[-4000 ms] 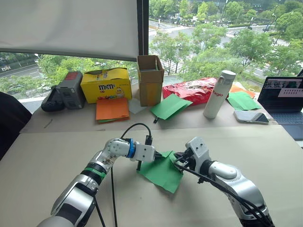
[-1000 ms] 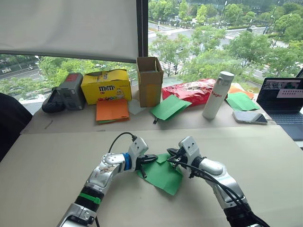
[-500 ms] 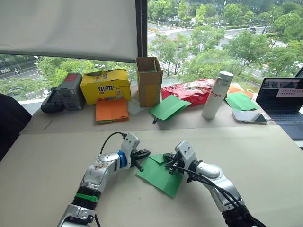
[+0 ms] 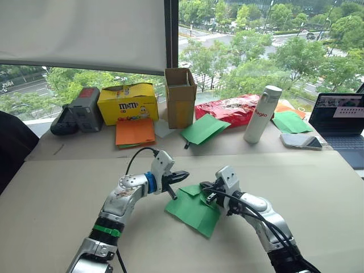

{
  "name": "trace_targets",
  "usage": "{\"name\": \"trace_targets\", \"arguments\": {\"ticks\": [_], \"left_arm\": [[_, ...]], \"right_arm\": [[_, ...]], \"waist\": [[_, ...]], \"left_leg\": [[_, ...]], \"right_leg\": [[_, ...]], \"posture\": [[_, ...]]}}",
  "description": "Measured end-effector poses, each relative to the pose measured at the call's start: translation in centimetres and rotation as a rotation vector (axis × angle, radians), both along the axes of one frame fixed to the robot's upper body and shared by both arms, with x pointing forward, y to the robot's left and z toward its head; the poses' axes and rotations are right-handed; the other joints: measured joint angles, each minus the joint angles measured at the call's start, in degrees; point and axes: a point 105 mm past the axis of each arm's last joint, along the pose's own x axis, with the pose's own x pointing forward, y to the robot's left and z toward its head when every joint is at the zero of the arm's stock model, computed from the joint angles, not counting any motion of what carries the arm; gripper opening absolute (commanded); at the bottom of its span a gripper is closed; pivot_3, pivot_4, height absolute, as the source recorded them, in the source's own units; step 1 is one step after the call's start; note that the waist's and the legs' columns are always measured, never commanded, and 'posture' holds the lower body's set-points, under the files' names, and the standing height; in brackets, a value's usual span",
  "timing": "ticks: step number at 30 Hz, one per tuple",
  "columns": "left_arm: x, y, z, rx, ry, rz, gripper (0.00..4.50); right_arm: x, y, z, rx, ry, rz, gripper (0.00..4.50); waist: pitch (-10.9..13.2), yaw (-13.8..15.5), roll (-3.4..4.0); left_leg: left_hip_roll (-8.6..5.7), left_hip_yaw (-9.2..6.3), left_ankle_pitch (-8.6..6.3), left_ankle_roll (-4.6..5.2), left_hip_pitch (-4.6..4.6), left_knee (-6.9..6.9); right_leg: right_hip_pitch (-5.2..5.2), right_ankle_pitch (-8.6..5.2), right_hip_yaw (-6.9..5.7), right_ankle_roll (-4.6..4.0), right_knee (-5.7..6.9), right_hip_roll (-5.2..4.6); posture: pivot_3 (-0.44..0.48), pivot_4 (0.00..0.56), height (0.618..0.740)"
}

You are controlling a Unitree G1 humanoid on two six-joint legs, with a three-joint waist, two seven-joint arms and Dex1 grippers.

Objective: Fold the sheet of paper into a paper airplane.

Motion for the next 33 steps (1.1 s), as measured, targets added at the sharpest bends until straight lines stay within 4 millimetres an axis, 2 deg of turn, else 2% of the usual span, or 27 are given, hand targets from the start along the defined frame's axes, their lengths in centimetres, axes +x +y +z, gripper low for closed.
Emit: {"name": "trace_targets", "arguments": {"ticks": [4, 11, 14, 16, 24, 29, 33], "left_arm": [[-0.5, -0.7, -2.3, 0.087, 0.024, -0.058, 0.01], [-0.6, -0.8, -2.6, 0.123, -0.020, -0.118, 0.01], [-0.6, -1.0, -2.7, 0.114, -0.018, -0.129, 0.01], [-0.5, -0.8, -2.7, 0.110, -0.013, -0.122, 0.01], [-0.6, -1.4, -2.8, 0.100, -0.006, -0.132, 0.01], [-0.6, -1.5, -2.8, 0.097, -0.005, -0.132, 0.01], [-0.4, -1.6, -2.5, 0.031, 0.049, -0.103, 0.01]], "right_arm": [[-0.3, -0.7, 0.1, 0.001, 0.000, -0.044, 0.00], [-1.7, -2.8, 1.8, -0.030, -0.025, -0.063, 0.00], [-4.1, -4.9, 0.8, -0.154, 0.049, -0.012, 0.00], [-5.1, -5.7, -0.1, -0.191, 0.104, 0.009, 0.00], [-7.8, -4.4, -0.6, -0.113, 0.188, 0.147, 0.00], [-7.5, -2.7, -0.4, 0.070, 0.181, 0.165, 0.00], [-6.9, -2.5, 0.4, 0.146, 0.148, 0.144, 0.00]], "waist": [[0.0, -0.3, 0.00], [0.0, 0.1, 0.01], [0.0, 0.6, 0.01], [0.0, 0.6, 0.01], [0.0, 0.7, 0.01], [0.0, 0.9, 0.01], [0.0, 1.0, 0.01]], "left_leg": [[0.02, 0.02, 0.00, -0.01, -0.05, -0.03], [0.01, 0.01, -0.02, 0.04, -0.06, 0.03], [-0.01, 0.01, -0.06, 0.11, -0.06, 0.05], [0.01, 0.03, -0.07, 0.13, -0.03, 0.06], [0.04, 0.04, -0.24, 0.42, 0.03, 0.09], [0.05, 0.04, -0.18, 0.32, 0.03, 0.09], [0.03, 0.04, -0.08, 0.15, 0.01, 0.09]], "right_leg": [[-0.11, 0.00, 0.00, 0.00, 0.03, 0.02], [-0.02, 0.00, -0.02, 0.00, 0.00, 0.01], [0.05, 0.00, -0.04, 0.00, -0.10, 0.00], [0.09, 0.00, -0.03, 0.00, -0.12, 0.02], [0.13, 0.00, -0.02, 0.01, -0.05, 0.03], [0.11, 0.00, -0.01, 0.00, -0.04, 0.03], [0.08, 0.00, 0.00, 0.01, -0.04, 0.02]], "posture": [[0.000, 0.150, 0.740], [0.000, 0.150, 0.740], [0.000, 0.150, 0.740], [0.000, 0.150, 0.740], [0.000, 0.150, 0.740], [0.000, 0.150, 0.740], [0.000, 0.150, 0.740]]}}
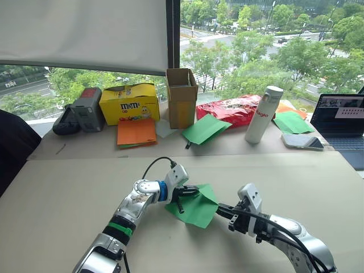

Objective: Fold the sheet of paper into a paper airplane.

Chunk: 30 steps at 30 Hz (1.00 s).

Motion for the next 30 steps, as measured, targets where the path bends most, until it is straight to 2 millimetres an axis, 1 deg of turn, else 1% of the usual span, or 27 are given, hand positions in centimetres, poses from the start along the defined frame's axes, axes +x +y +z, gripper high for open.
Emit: {"name": "trace_targets", "arguments": {"ticks": [4, 7, 9, 11, 14, 18, 23, 27, 30], "left_arm": [[0.8, 0.4, 1.0, -0.106, 0.071, 0.068, 0.01], [1.6, 0.4, 2.7, -0.188, 0.099, 0.104, 0.01], [1.5, 0.3, 2.9, -0.198, 0.107, 0.100, 0.01], [1.3, 0.1, 2.8, -0.195, 0.116, 0.084, 0.01], [0.4, -0.4, 2.1, -0.164, 0.131, 0.041, 0.01], [-1.0, -0.4, 0.0, -0.114, 0.187, 0.016, 0.01], [-1.1, 0.1, 0.0, -0.099, 0.176, 0.027, 0.01], [-1.2, 0.3, -0.1, -0.089, 0.167, 0.027, 0.01], [-1.4, 0.2, -0.1, -0.084, 0.162, 0.024, 0.01]], "right_arm": [[0.6, -0.1, 0.0, 0.009, -0.007, -0.015, 0.00], [0.8, 0.0, -0.2, 0.015, 0.001, -0.018, 0.00], [0.8, 0.1, -0.1, 0.014, -0.002, -0.016, 0.00], [0.8, 0.1, -0.2, 0.013, 0.000, -0.013, 0.00], [0.8, 0.3, -0.4, 0.012, 0.009, -0.008, 0.00], [1.4, 0.5, 0.2, 0.009, -0.011, -0.003, 0.00], [1.6, 0.7, 0.3, 0.012, -0.019, -0.012, 0.00], [2.1, 1.5, 0.7, 0.031, -0.030, -0.005, 0.00], [2.5, 2.3, 0.6, 0.044, -0.025, 0.002, 0.00]], "waist": [[0.0, 0.0, 0.00], [0.0, 0.0, 0.00], [0.0, -0.1, 0.00], [0.0, -0.1, 0.00], [0.0, -0.1, 0.00], [0.0, -0.2, 0.00], [0.0, -0.2, 0.00], [0.0, -0.2, 0.00], [0.0, -0.3, 0.00]], "left_leg": [[0.01, 0.00, 0.03, -0.05, 0.00, -0.01], [0.00, 0.00, 0.03, -0.05, -0.01, -0.01], [0.00, 0.01, 0.03, -0.05, 0.00, -0.01], [0.00, 0.00, 0.03, -0.06, -0.01, -0.02], [0.00, 0.01, 0.04, -0.06, 0.00, -0.02], [0.02, 0.00, 0.04, -0.07, -0.01, -0.04], [0.01, 0.01, 0.04, -0.07, 0.00, -0.03], [0.02, 0.01, 0.04, -0.07, 0.00, -0.03], [0.02, 0.00, 0.04, -0.07, 0.00, -0.04]], "right_leg": [[-0.04, 0.00, -0.02, 0.00, 0.03, 0.02], [-0.02, 0.00, -0.01, 0.00, 0.02, 0.00], [-0.02, 0.00, 0.00, 0.00, 0.02, 0.01], [-0.03, 0.00, -0.01, 0.00, 0.02, 0.01], [-0.03, 0.00, 0.00, 0.00, 0.01, 0.01], [-0.05, 0.00, 0.00, 0.00, 0.02, 0.02], [-0.04, 0.00, 0.02, 0.00, 0.02, 0.00], [-0.04, 0.00, 0.01, 0.00, 0.02, 0.01], [-0.05, 0.00, 0.02, 0.00, 0.01, 0.00]], "posture": [[0.000, 0.150, 0.740], [0.000, 0.150, 0.740], [0.000, 0.150, 0.740], [0.000, 0.150, 0.740], [0.000, 0.150, 0.740], [0.000, 0.150, 0.740], [0.000, 0.150, 0.740], [0.000, 0.150, 0.740], [0.000, 0.150, 0.740]]}}
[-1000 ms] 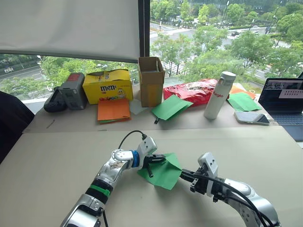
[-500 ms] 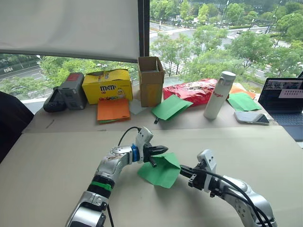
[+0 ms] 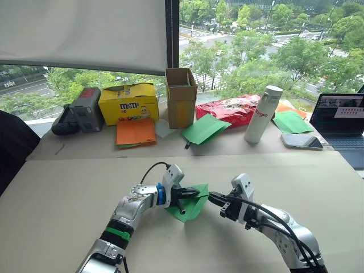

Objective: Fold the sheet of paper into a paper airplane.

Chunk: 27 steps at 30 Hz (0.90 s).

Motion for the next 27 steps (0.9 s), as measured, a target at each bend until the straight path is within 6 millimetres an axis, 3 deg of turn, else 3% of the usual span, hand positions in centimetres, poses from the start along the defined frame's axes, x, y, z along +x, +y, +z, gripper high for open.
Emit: {"name": "trace_targets", "arguments": {"ticks": [17, 27], "left_arm": [[-1.9, 2.1, -0.3, 0.055, 0.029, -0.032, 0.01], [0.0, 8.5, 1.1, 0.149, 0.007, 0.098, 0.01]], "right_arm": [[2.1, 2.2, -1.4, -0.046, -0.014, 0.020, 0.00], [2.0, 2.6, -1.8, -0.094, -0.039, 0.058, 0.00]], "waist": [[0.0, -1.0, 0.02], [0.0, -1.0, 0.02]], "left_leg": [[0.03, 0.00, 0.01, -0.03, 0.02, -0.06], [0.07, -0.01, 0.03, -0.06, 0.06, -0.06]], "right_leg": [[-0.03, 0.00, 0.00, 0.00, 0.03, 0.02], [-0.03, 0.00, -0.02, 0.00, 0.06, 0.06]], "posture": [[0.000, 0.150, 0.740], [0.000, 0.150, 0.740]]}}
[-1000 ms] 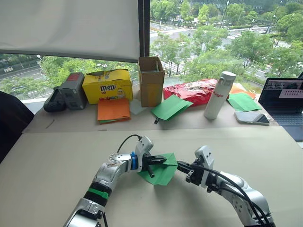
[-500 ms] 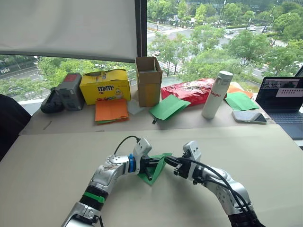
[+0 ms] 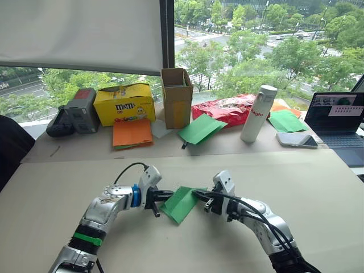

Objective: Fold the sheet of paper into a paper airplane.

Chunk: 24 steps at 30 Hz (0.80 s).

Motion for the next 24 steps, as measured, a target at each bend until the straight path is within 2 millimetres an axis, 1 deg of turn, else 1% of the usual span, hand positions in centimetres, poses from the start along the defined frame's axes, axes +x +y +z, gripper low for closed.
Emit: {"name": "trace_targets", "arguments": {"ticks": [3, 5, 6, 8, 10, 12, 13, 15, 17, 19, 21, 24], "left_arm": [[1.1, 1.0, 2.1, -0.027, -0.051, 0.027, 0.01], [1.4, 0.7, 3.9, -0.086, -0.081, 0.010, 0.01], [1.4, 0.0, 4.9, -0.132, -0.098, -0.019, 0.01], [0.8, -1.6, 6.3, -0.197, -0.114, -0.088, 0.01], [-0.3, -3.3, 7.0, -0.229, -0.122, -0.181, 0.01], [-1.2, -4.6, 6.7, -0.216, -0.114, -0.253, 0.01], [-1.7, -5.2, 6.2, -0.196, -0.107, -0.289, 0.01], [-1.9, -5.5, 4.6, -0.064, -0.147, -0.328, 0.01], [-1.8, -5.6, 2.9, 0.056, -0.180, -0.342, 0.01], [-1.5, -5.5, 1.9, 0.127, -0.205, -0.338, 0.01], [-1.2, -5.1, 1.2, 0.175, -0.226, -0.334, 0.01], [-0.9, -4.6, 0.2, 0.194, -0.220, -0.312, 0.01]], "right_arm": [[-0.2, -0.3, -0.1, -0.030, -0.012, 0.008, 0.00], [-0.3, -0.4, -0.2, -0.051, -0.025, 0.010, 0.00], [-0.3, -0.3, -0.3, -0.062, -0.033, 0.012, 0.00], [-0.4, -0.2, -0.4, -0.082, -0.038, 0.016, 0.00], [-0.4, 0.0, -0.6, -0.111, -0.049, 0.022, 0.00], [-0.4, 0.1, -0.6, -0.123, -0.056, 0.022, 0.00], [-0.4, 0.1, -0.7, -0.127, -0.059, 0.019, 0.00], [-0.3, -0.1, -0.6, -0.126, -0.062, -0.005, 0.00], [-0.2, -0.4, -0.5, -0.110, -0.060, -0.033, 0.00], [-0.2, -0.7, -0.4, -0.102, -0.052, -0.048, 0.00], [-0.2, -1.0, -0.4, -0.099, -0.049, -0.061, 0.00], [-0.1, -1.2, -0.4, -0.099, -0.048, -0.072, 0.00]], "waist": [[0.0, 0.2, 0.00], [0.0, 0.3, -0.01], [0.0, 0.3, -0.01], [0.0, 0.2, -0.02], [0.0, 0.1, -0.03], [0.0, 0.0, -0.02], [0.0, 0.0, -0.02], [0.0, 0.1, -0.02], [0.0, 0.2, -0.02], [0.0, 0.5, -0.02], [0.0, 0.6, -0.02], [0.0, 0.6, -0.02]], "left_leg": [[-0.03, -0.04, 0.00, 0.00, -0.01, 0.01], [-0.05, -0.05, 0.00, 0.00, -0.01, 0.02], [-0.06, -0.04, -0.01, 0.01, -0.01, 0.02], [-0.06, -0.04, -0.01, 0.01, 0.00, 0.02], [-0.04, -0.04, -0.01, 0.01, 0.00, 0.01], [-0.04, -0.04, 0.00, -0.01, 0.01, -0.01], [-0.03, -0.04, 0.00, -0.01, 0.01, -0.01], [-0.04, -0.04, 0.01, -0.02, 0.06, -0.01], [-0.05, -0.04, 0.00, -0.01, 0.05, 0.01], [-0.08, -0.04, -0.02, 0.02, 0.05, 0.03], [-0.09, -0.04, -0.02, 0.03, 0.05, 0.03], [-0.08, -0.03, -0.02, 0.03, 0.05, 0.03]], "right_leg": [[0.02, 0.00, -0.04, 0.00, -0.01, -0.02], [0.04, 0.00, -0.05, 0.00, -0.02, -0.04], [0.05, 0.00, -0.04, 0.00, -0.02, -0.06], [0.06, 0.00, -0.04, 0.00, -0.01, -0.06], [0.06, 0.00, -0.04, 0.00, -0.01, -0.05], [0.05, 0.00, -0.02, 0.00, 0.00, -0.03], [0.05, 0.00, -0.02, 0.00, -0.01, -0.02], [0.10, 0.00, -0.02, 0.00, -0.02, -0.02], [0.12, 0.00, 0.00, 0.00, -0.03, -0.04], [0.14, 0.00, 0.00, 0.00, -0.05, -0.05], [0.14, 0.00, 0.00, 0.00, -0.04, -0.05], [0.13, 0.00, 0.00, 0.00, -0.04, -0.04]], "posture": [[0.000, 0.150, 0.740], [0.000, 0.150, 0.740], [0.000, 0.150, 0.740], [0.000, 0.150, 0.740], [0.000, 0.150, 0.740], [0.000, 0.150, 0.740], [0.000, 0.150, 0.740], [0.000, 0.150, 0.740], [0.000, 0.150, 0.740], [0.000, 0.150, 0.740], [0.000, 0.150, 0.740], [0.000, 0.150, 0.740]]}}
